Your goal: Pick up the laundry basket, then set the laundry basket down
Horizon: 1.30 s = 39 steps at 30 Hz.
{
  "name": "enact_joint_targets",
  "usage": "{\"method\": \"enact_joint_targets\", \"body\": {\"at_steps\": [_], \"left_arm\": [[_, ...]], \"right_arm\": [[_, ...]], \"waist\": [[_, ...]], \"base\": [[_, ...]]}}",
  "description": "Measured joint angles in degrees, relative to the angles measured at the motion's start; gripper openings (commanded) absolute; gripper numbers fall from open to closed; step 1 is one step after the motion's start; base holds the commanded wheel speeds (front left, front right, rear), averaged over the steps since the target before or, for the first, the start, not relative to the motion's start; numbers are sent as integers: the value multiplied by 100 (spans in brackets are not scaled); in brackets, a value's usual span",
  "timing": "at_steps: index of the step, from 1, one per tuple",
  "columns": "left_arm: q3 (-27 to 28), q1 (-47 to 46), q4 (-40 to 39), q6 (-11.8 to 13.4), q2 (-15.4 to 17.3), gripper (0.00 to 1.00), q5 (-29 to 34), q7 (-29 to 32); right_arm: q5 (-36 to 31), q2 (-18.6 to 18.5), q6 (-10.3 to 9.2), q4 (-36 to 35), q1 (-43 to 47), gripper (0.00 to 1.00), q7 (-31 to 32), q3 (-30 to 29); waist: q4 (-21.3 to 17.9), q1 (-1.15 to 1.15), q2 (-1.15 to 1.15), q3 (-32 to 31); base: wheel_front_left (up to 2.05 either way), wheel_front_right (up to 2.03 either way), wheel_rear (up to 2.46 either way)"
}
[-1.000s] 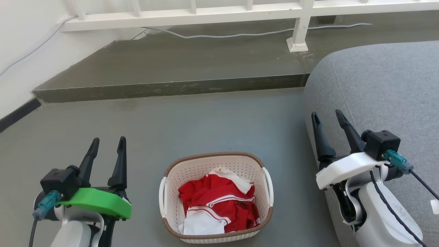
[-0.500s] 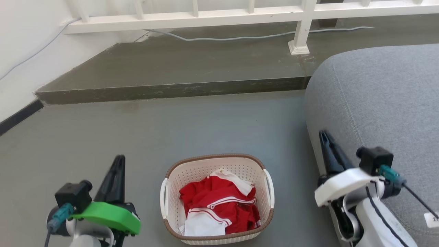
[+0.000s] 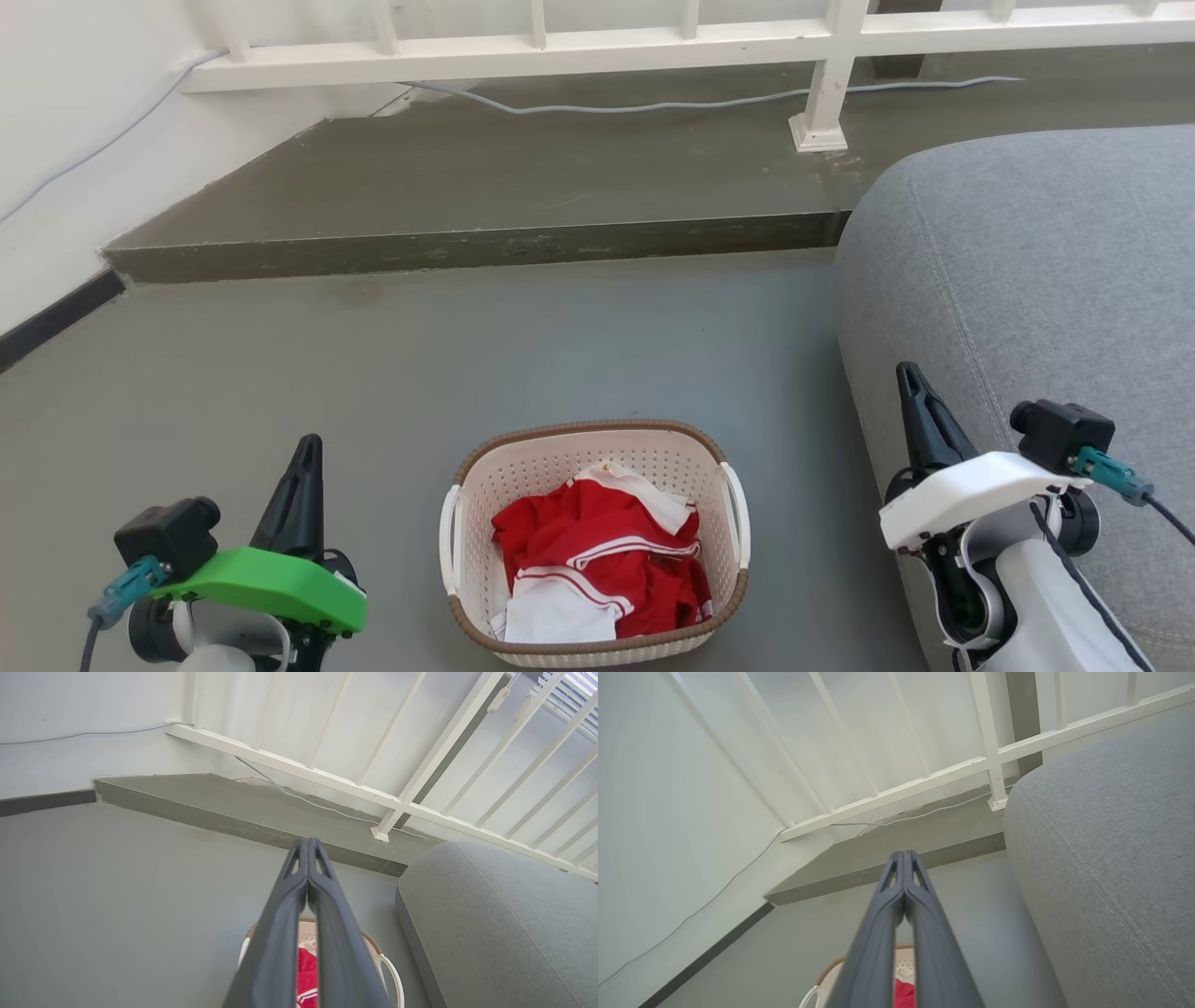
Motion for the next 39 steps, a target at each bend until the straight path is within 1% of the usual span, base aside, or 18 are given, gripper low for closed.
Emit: {"method": "enact_joint_targets", "body": {"at_steps": [14, 17, 19, 25, 27, 34, 39], "left_arm": [[241, -1, 25, -12, -59, 0, -876, 299], [300, -1, 34, -53, -75, 0, -1025, 365], [348, -1, 40, -54, -81, 0, -1184, 399], [438, -1, 48, -55, -136, 0, -1566, 499], [476, -1, 54, -58, -160, 0, -1657, 552], [606, -1, 64, -62, -176, 0, -2087, 719], [711, -1, 75, -107, -204, 0, -2407, 799]], "right_arm": [[1012, 34, 124, -10, 1, 0, 294, -330], [1211, 49, 135, -14, 1, 0, 378, -394], [1357, 58, 177, -16, 1, 0, 416, -446], [1772, 89, 187, -30, 2, 0, 531, -586], [1919, 101, 233, -38, 3, 0, 586, -635], [2417, 123, 282, -64, 16, 0, 733, -801], [2771, 143, 321, -74, 21, 0, 836, -925]], "waist": [[38, 0, 0, -17], [46, 0, 0, -21], [52, 0, 0, -23], [68, 0, 0, -30], [73, 0, 0, -32], [92, 0, 0, -40], [106, 0, 0, -46]], "base": [[0, 0, 0], [0, 0, 0], [0, 0, 0], [0, 0, 0], [0, 0, 0], [0, 0, 0], [0, 0, 0]]}}
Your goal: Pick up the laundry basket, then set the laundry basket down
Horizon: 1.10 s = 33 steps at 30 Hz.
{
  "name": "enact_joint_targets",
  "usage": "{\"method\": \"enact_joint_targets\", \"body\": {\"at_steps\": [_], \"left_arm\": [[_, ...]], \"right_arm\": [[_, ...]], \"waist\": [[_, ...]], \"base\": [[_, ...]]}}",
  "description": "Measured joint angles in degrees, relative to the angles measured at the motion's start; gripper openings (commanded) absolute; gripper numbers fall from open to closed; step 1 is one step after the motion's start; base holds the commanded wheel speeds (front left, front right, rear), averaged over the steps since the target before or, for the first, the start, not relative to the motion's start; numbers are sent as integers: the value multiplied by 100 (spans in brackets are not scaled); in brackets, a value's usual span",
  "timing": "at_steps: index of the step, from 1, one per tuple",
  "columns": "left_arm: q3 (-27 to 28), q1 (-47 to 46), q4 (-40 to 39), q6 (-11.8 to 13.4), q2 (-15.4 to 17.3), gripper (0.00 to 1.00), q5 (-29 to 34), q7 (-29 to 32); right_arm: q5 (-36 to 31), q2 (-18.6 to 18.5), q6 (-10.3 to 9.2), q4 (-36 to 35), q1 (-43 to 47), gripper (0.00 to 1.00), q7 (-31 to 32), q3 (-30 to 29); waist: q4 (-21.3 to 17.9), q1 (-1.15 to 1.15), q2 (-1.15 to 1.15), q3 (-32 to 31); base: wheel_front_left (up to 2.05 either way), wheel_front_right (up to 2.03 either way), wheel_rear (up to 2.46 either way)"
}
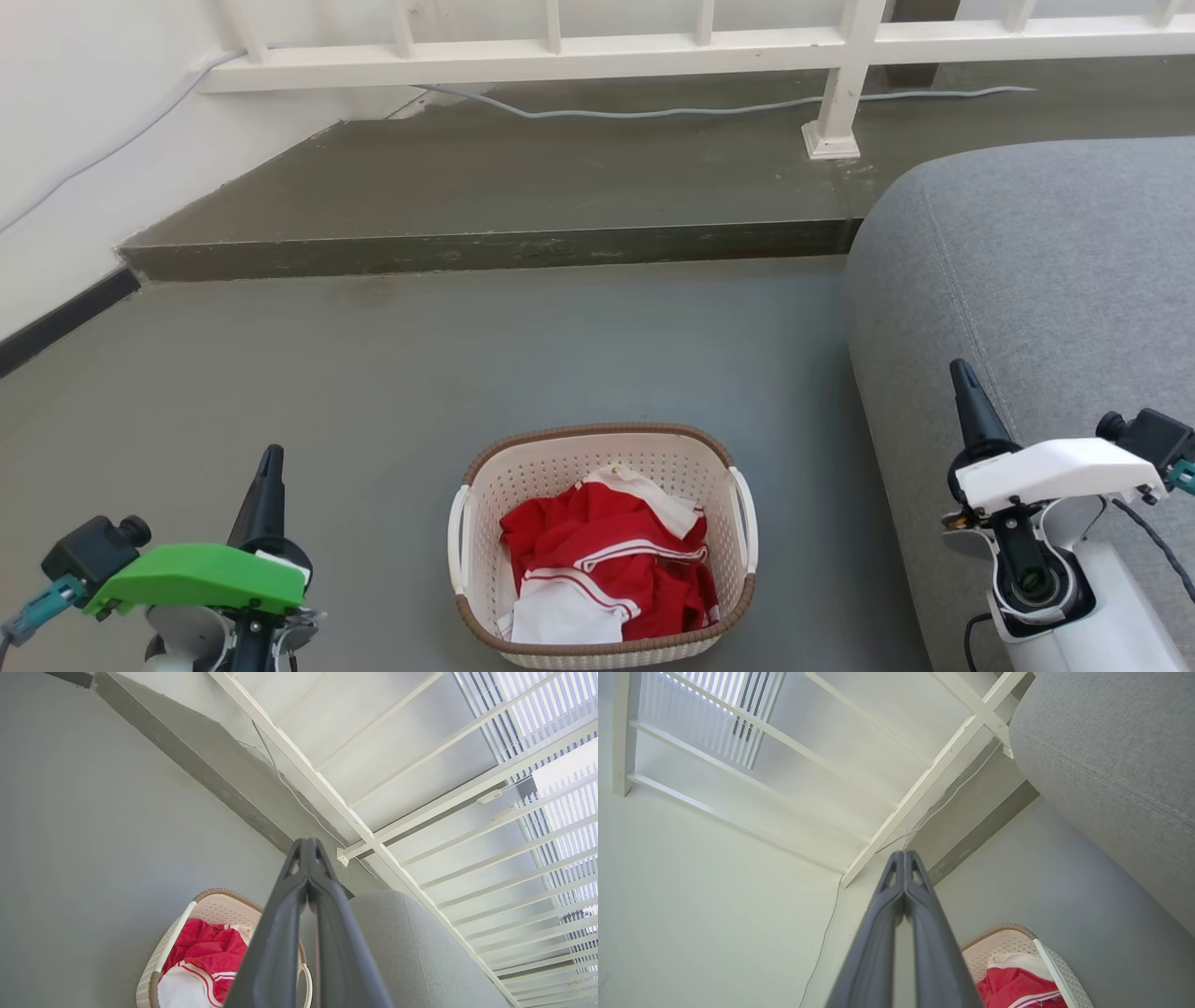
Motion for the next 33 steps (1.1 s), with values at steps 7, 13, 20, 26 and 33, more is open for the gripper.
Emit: {"method": "enact_joint_targets", "body": {"at_steps": [7, 13, 20, 26, 33], "left_arm": [[92, 0, 14, -4, -19, 0, -371, 122], [221, -1, 31, -8, -40, 0, -756, 255], [360, -1, 51, -56, -93, 0, -1270, 403], [453, -2, 68, -71, -144, 0, -1652, 510], [599, -3, 92, -80, -165, 0, -2085, 660]], "right_arm": [[413, 24, 19, -23, 24, 0, 120, -146], [833, 43, 73, -40, 25, 0, 235, -282], [1408, 57, 151, -70, 31, 0, 401, -475], [1820, 75, 192, -97, 44, 0, 511, -608], [2327, 102, 264, -121, 86, 0, 655, -772]], "waist": [[16, 0, 0, -7], [33, 0, 0, -14], [54, 0, 0, -23], [71, 0, 0, -30], [90, 0, 0, -38]], "base": [[0, 0, 0], [0, 0, 0], [0, 0, 0], [0, 0, 0], [0, 0, 0]]}}
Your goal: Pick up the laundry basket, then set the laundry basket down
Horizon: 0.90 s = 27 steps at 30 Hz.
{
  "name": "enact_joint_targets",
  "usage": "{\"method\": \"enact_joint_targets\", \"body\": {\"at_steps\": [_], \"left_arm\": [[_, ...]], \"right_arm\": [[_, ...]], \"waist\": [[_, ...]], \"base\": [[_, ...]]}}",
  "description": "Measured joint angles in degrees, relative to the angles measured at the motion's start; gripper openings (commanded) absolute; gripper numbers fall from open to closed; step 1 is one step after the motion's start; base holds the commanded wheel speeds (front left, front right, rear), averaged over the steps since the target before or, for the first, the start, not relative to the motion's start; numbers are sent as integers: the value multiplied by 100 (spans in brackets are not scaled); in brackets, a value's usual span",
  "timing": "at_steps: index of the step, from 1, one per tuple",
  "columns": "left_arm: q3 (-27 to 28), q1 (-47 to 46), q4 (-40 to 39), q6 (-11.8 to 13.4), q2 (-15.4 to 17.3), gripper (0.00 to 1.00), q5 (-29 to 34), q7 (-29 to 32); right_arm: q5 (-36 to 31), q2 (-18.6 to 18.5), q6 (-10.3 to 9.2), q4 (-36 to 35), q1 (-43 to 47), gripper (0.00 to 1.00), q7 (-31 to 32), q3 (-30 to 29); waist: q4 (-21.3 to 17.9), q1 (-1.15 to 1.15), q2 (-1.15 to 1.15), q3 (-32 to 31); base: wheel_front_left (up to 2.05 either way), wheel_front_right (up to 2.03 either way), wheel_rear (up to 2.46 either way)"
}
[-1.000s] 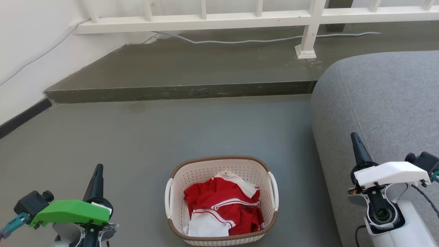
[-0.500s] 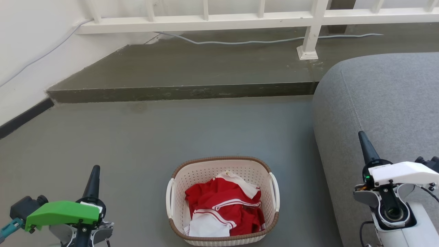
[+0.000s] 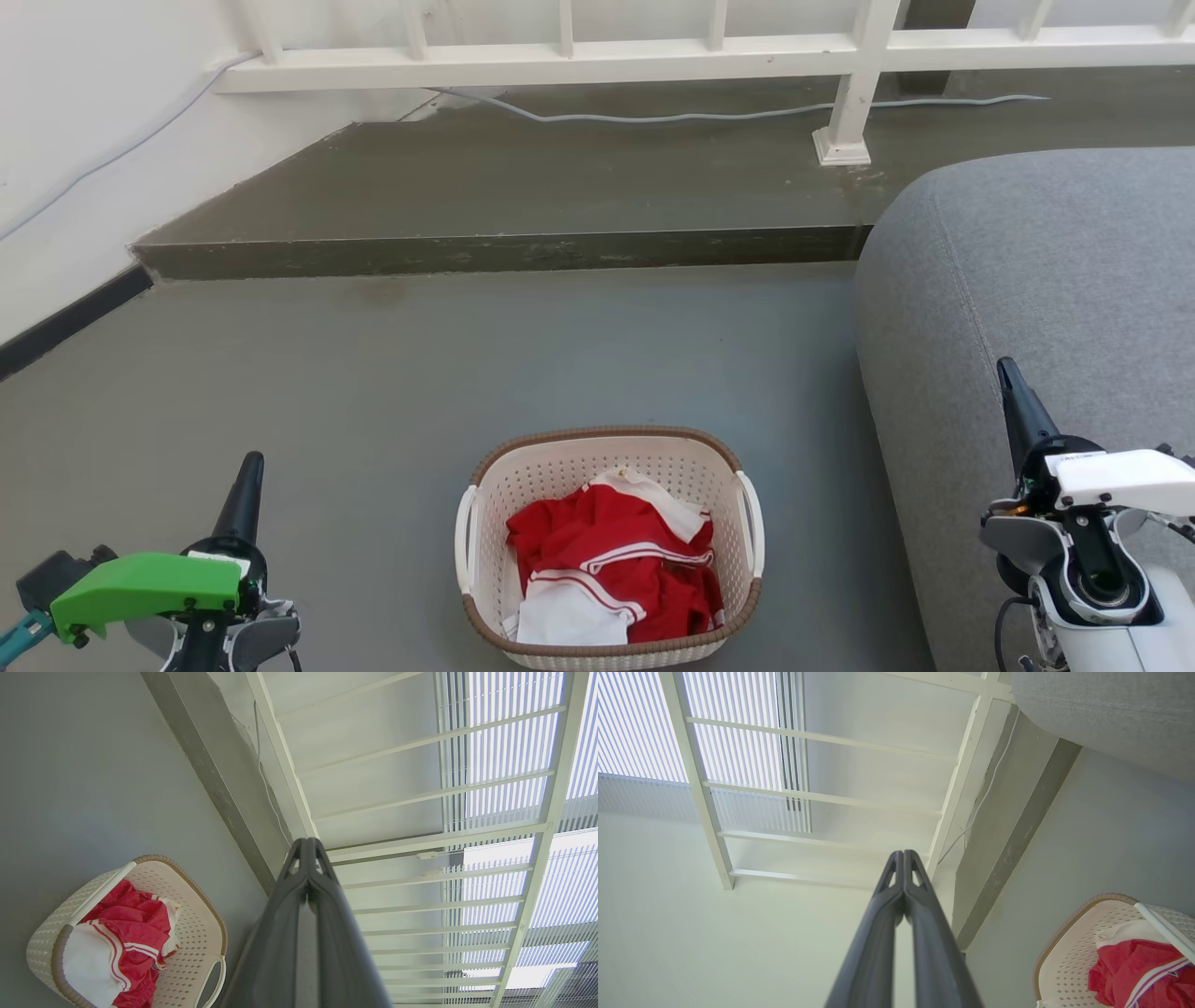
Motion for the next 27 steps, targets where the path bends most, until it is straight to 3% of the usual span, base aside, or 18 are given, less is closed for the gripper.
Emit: {"method": "enact_joint_targets", "body": {"at_steps": [16, 27], "left_arm": [[268, -4, 30, -53, -62, 0, -987, 324], [296, -6, 30, -63, -78, 0, -1012, 324]], "right_arm": [[1121, 73, 104, -55, 56, 0, 307, -367], [1157, 77, 105, -58, 59, 0, 307, -381]], "waist": [[42, 0, 0, -18], [42, 0, 0, -18]], "base": [[0, 0, 0], [0, 0, 0]]}}
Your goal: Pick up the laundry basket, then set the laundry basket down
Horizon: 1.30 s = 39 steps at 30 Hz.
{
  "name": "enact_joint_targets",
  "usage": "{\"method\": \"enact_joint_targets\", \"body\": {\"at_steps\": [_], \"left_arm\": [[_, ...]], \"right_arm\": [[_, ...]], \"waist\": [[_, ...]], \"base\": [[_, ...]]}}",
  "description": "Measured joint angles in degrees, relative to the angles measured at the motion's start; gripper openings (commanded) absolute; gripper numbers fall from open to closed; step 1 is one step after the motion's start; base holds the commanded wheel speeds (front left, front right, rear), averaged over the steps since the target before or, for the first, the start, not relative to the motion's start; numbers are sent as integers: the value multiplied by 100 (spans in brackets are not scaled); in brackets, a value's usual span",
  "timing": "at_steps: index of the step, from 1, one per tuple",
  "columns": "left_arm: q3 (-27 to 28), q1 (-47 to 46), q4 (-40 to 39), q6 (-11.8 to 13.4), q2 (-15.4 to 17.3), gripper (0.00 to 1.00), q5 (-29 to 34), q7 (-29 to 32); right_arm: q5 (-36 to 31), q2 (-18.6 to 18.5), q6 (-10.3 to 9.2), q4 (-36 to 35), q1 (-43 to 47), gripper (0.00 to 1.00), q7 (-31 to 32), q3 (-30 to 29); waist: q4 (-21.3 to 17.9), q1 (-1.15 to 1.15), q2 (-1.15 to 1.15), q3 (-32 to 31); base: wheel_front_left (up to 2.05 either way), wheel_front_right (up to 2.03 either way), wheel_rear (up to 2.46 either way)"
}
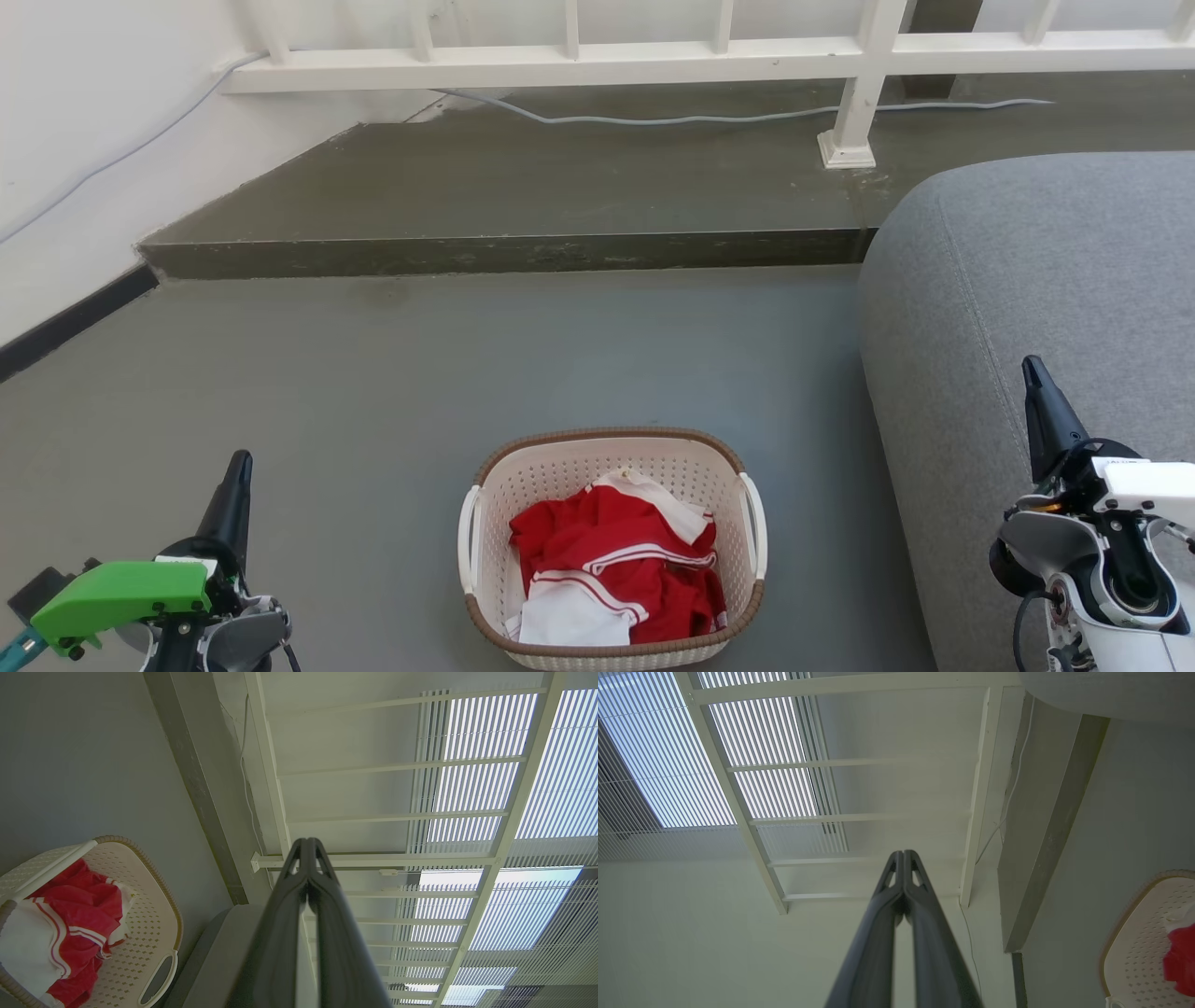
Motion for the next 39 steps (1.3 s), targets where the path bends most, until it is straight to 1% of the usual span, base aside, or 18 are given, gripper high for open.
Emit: {"method": "enact_joint_targets", "body": {"at_steps": [39], "left_arm": [[3, -1, -2, 0, -1, 0, -1, 0]], "right_arm": [[4, 1, 0, -11, 2, 0, 0, 0]], "waist": [[0, 0, 0, 1]], "base": [[0, 0, 0]]}}
